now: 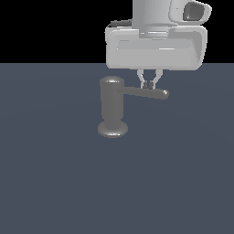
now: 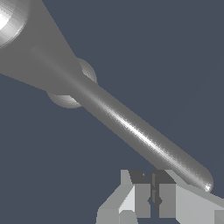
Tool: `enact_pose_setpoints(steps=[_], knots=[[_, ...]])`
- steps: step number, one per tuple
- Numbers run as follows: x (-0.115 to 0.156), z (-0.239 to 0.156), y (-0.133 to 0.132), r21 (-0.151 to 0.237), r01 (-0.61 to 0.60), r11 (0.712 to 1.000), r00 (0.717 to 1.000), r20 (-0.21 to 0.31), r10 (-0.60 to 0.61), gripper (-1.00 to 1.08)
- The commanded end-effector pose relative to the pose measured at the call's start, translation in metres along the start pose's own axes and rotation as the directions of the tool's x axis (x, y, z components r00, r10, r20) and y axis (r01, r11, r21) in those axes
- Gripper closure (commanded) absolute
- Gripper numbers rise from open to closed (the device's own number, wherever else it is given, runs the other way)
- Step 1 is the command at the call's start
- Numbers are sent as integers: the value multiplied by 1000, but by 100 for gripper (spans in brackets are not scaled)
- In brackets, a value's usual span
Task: Turn on the faucet by rotating a designated handle.
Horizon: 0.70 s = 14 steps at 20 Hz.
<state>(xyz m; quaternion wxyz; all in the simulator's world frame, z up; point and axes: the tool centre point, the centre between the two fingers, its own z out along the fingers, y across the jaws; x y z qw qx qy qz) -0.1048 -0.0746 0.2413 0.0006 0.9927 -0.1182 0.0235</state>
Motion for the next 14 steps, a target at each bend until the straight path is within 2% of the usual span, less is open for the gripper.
enact_pose_setpoints(steps=[1,14], knots=[[7,8,6,-1,2,1000,1000,12,-2,108],[45,15,42,-3,-8,1000,1000,28,8,108]])
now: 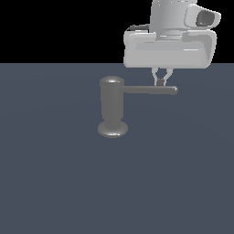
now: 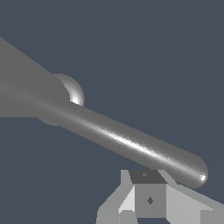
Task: Turn on the faucet by rotating a designated handle.
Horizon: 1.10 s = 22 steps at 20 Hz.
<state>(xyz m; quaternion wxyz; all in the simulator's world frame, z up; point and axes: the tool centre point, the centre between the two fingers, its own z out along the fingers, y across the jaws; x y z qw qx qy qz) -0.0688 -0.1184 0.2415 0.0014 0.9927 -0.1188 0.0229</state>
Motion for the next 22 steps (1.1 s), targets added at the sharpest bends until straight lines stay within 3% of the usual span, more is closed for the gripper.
enact_pose_setpoints(steps=[1,15,16,17,22], knots=[[2,14,10,-2,-7,1000,1000,28,7,108],[39,23,46,-3,-17,1000,999,45,17,108],[39,23,46,-3,-17,1000,999,45,17,108],[48,2,17,3,29,1000,1000,3,-29,108],[63,4,17,3,25,1000,1000,7,-25,108]])
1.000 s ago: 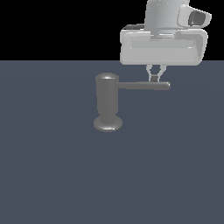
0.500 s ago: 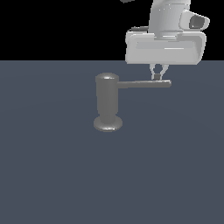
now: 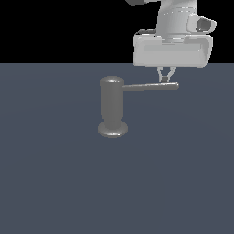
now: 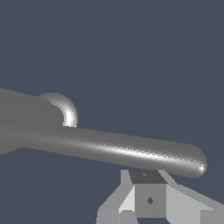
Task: Turn on the faucet by rotating a designated handle.
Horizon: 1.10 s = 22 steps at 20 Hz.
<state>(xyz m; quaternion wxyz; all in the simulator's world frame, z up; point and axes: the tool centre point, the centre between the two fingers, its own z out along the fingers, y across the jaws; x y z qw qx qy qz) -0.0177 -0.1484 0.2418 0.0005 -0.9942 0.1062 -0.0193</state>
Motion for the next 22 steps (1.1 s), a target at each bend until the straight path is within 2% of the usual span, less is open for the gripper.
enact_pose_setpoints(steps=[1,22], knots=[[9,3,0,-1,-1,1000,1000,0,1,108],[69,12,1,-3,-19,1000,1000,16,19,108]])
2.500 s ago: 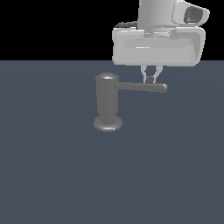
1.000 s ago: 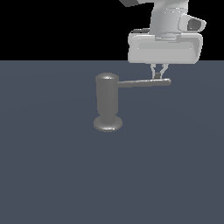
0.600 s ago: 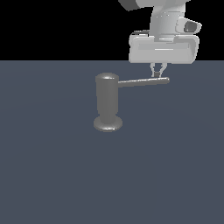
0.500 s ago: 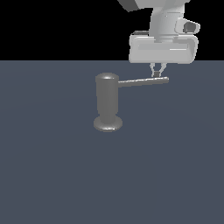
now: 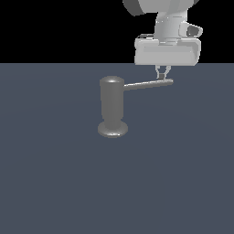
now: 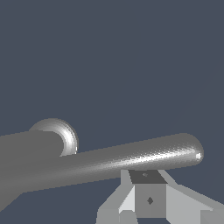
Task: Turn on the faucet by rotating a designated handle.
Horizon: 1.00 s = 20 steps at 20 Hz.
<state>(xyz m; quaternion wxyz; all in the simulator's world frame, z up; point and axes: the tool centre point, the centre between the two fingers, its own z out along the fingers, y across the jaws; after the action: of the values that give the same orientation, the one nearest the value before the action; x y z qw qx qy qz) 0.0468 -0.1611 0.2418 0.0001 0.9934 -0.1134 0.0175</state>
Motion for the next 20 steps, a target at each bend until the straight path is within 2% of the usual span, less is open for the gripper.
enact_pose_setpoints(steps=[1,20], knots=[[6,10,2,-1,-5,1000,1000,13,5,108],[52,19,4,-3,-19,1000,999,26,19,108]])
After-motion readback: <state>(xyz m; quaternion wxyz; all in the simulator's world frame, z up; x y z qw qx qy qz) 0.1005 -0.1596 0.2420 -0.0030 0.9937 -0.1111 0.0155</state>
